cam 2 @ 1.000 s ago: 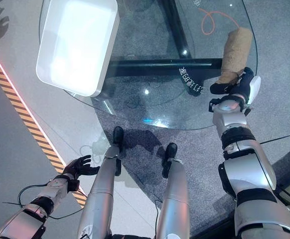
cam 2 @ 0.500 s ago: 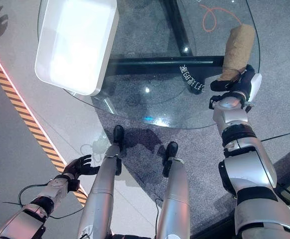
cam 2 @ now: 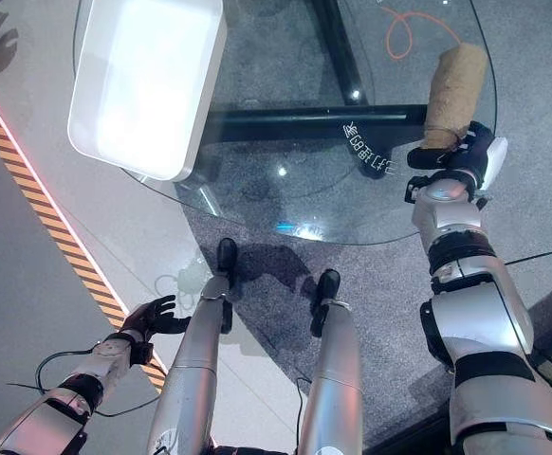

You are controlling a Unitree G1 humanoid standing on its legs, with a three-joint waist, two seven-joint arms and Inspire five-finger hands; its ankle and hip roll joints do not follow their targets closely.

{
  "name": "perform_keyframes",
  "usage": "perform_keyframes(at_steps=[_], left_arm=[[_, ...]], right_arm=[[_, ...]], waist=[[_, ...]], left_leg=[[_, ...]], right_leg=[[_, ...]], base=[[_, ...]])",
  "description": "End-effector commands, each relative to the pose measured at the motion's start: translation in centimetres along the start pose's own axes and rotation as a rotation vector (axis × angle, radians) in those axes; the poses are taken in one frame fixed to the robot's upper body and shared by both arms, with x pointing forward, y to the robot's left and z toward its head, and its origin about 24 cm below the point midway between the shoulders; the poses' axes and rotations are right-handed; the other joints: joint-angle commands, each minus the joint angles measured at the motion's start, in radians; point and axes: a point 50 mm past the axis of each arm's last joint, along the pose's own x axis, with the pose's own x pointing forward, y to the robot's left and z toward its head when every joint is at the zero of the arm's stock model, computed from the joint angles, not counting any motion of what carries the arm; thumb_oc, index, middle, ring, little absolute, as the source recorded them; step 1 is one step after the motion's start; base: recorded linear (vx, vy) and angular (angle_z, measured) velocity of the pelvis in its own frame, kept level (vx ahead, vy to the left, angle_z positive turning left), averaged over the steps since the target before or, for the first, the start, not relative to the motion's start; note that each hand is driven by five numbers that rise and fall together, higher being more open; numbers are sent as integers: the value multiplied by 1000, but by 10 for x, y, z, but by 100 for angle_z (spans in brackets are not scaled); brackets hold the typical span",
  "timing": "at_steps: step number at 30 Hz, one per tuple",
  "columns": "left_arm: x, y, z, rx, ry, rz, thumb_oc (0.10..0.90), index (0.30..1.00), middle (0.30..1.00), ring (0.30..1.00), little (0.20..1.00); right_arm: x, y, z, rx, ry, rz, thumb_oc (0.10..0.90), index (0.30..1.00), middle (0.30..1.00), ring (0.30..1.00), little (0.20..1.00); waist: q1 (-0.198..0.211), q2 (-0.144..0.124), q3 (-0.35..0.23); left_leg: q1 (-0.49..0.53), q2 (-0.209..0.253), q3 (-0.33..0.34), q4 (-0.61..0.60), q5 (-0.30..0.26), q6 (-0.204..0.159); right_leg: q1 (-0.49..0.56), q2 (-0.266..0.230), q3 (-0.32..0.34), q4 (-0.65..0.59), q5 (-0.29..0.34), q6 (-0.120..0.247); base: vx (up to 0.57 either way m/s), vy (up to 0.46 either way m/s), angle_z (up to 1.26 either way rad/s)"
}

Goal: Wipe the table with a cloth and put it in the basket.

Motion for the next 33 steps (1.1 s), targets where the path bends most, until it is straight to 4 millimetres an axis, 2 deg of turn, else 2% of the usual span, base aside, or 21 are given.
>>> perform_keyframes(at_steps=[1, 26, 33], left_arm=[[-10, -7, -41, -27, 107, -10, 800, 900, 900, 900, 900], [-8, -8, -37, -30, 94, -16, 800, 900, 900, 900, 900], [-7, -8, -33, -25, 88, -11, 800, 900, 900, 900, 900]], right_arm=[[6, -16, 34, -50, -134, -8, 100, 300, 300, 300, 200], [4, -11, 37, -124, -173, -7, 100, 300, 300, 300, 200], [-7, 4, 61, -283, -357, 4, 100, 300, 300, 300, 200]], waist=[[14, 41, -22], [19, 40, -22], [19, 30, -22]], left_leg=[[-19, -7, 6, 164, -151, 72], [-23, -10, 7, 143, -141, 73], [-23, -8, 2, 136, -136, 71]], right_leg=[[-13, -1, 4, -142, 164, 7], [-13, -3, -5, -170, 180, 14], [-10, -4, -10, -181, 188, 18]], base=[[0, 0, 0], [0, 0, 0], [0, 0, 0]])
